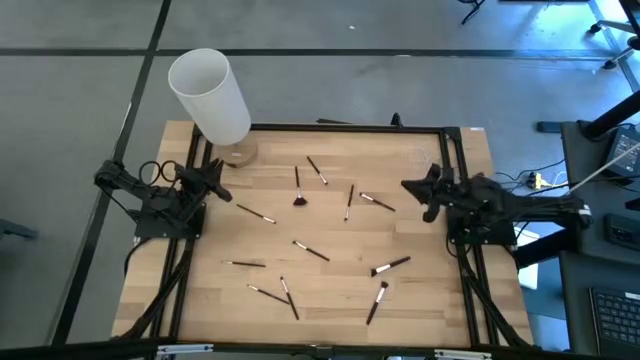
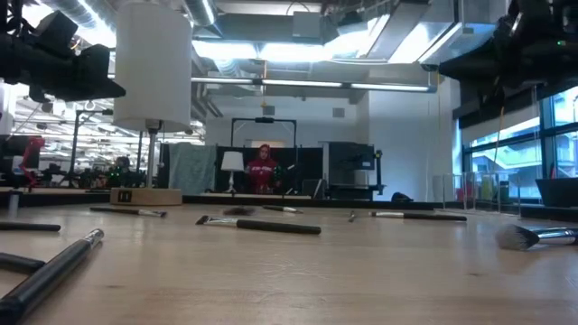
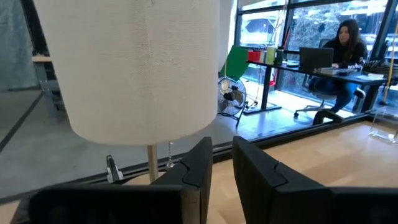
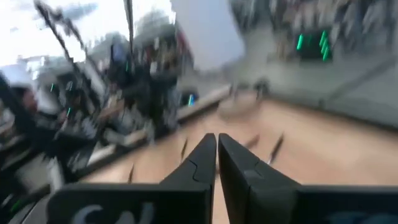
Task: Sort items
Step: Put the foundation brush into the middle section of the transparent organizer
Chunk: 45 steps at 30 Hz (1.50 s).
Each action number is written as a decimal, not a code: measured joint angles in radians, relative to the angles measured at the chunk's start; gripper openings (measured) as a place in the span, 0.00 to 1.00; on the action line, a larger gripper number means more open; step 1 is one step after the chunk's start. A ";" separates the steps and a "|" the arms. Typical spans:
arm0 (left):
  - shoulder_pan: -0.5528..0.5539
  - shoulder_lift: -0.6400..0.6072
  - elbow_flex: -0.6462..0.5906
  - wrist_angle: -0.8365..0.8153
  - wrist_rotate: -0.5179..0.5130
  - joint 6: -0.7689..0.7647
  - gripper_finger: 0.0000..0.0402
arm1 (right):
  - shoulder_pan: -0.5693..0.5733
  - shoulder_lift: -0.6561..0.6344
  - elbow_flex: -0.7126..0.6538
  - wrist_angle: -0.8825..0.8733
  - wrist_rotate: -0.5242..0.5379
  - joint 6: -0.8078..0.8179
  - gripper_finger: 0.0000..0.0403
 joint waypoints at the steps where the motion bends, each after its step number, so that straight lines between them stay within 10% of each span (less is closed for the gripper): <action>1: 0.000 0.000 0.000 0.000 0.002 -0.013 0.15 | 0.000 0.030 0.022 -0.032 -0.014 0.020 0.05; 9: 0.079 0.000 0.037 0.034 0.058 0.116 0.15 | 0.000 0.326 0.212 -0.186 -0.045 0.034 0.05; 28: 0.597 0.165 0.000 0.374 1.185 0.073 0.15 | -0.109 0.883 0.555 -0.417 -0.097 -0.176 0.05; 45: 0.727 0.882 0.123 0.672 1.351 -0.090 0.15 | -0.158 1.349 0.910 -0.852 -0.170 -0.278 0.19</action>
